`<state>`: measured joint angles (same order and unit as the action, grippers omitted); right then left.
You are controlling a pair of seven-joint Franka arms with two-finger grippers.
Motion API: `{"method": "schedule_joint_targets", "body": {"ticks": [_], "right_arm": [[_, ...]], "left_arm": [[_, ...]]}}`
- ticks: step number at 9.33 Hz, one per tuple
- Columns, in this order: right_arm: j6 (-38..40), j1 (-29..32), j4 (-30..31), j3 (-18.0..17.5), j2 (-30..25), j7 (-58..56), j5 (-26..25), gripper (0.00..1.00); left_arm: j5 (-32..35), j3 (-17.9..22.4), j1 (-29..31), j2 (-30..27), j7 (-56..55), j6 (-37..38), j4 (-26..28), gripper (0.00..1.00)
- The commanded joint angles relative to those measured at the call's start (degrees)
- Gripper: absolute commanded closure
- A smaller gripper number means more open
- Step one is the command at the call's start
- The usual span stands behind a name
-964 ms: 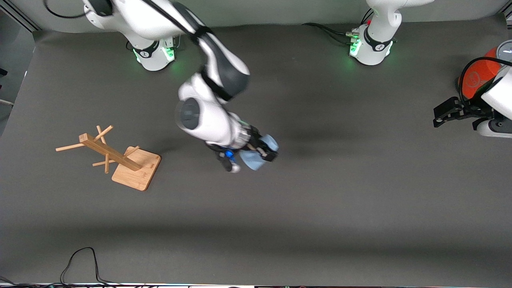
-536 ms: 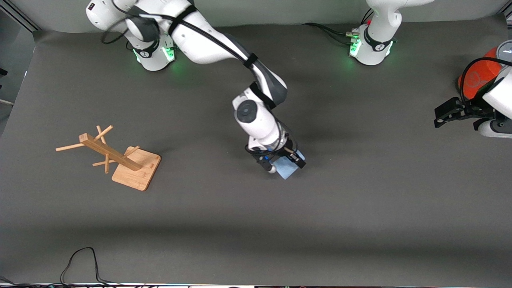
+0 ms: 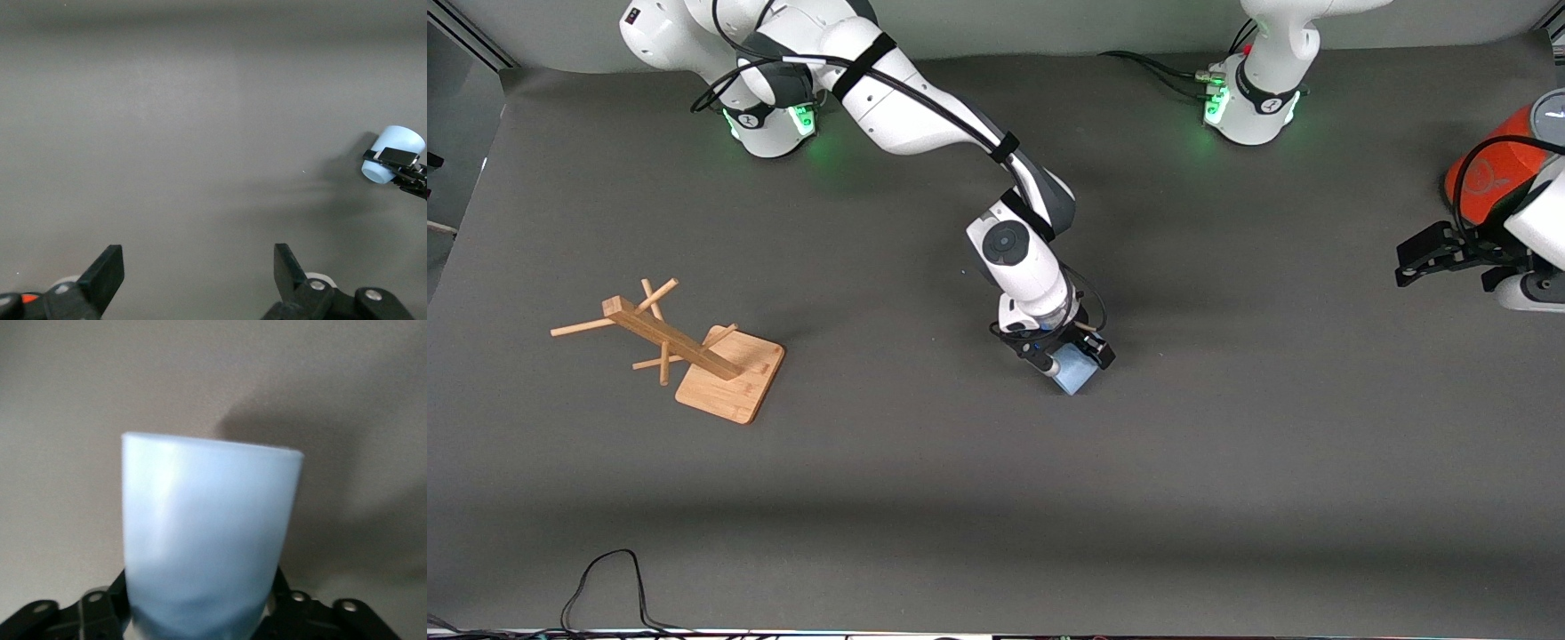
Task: Rotate and upright cup with both arms
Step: 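Carry the blue cup to mid-table with the right gripper, then lower the cup onto the table and open the right gripper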
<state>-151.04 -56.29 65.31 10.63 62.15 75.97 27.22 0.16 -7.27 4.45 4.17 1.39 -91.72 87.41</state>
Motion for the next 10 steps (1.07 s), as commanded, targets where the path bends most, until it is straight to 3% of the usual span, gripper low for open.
{"method": "schedule_joint_targets", "body": {"ticks": [1, 4, 5, 8, 10], "right_arm": [[1.9, -0.1, -0.7, 0.6, -2.1, 2.0, -2.3, 0.00], [18.2, 0.3, 1.0, 2.9, -12.5, 0.2, -4.2, 0.00], [24.3, 0.7, 4.5, 4.0, -18.3, -3.9, -5.2, 0.00], [34.5, 1.3, 22.7, 12.1, -37.7, -28.5, -5.0, 0.00], [42.3, 1.0, 27.1, 18.8, -44.3, -42.2, -5.4, 0.00]], "left_arm": [[-0.1, 0.2, 0.6, 0.0, -0.5, 0.5, 0.6, 0.00], [0.0, 0.0, 0.3, 0.0, -5.5, 3.0, 0.7, 0.00], [0.1, 0.0, 0.5, 0.6, -6.0, 5.7, 0.9, 0.00], [0.5, 0.1, 0.6, 2.2, -6.2, 11.1, 1.8, 0.00], [0.5, 0.0, 0.0, 3.6, -13.8, 10.8, 2.1, 0.00]]}}
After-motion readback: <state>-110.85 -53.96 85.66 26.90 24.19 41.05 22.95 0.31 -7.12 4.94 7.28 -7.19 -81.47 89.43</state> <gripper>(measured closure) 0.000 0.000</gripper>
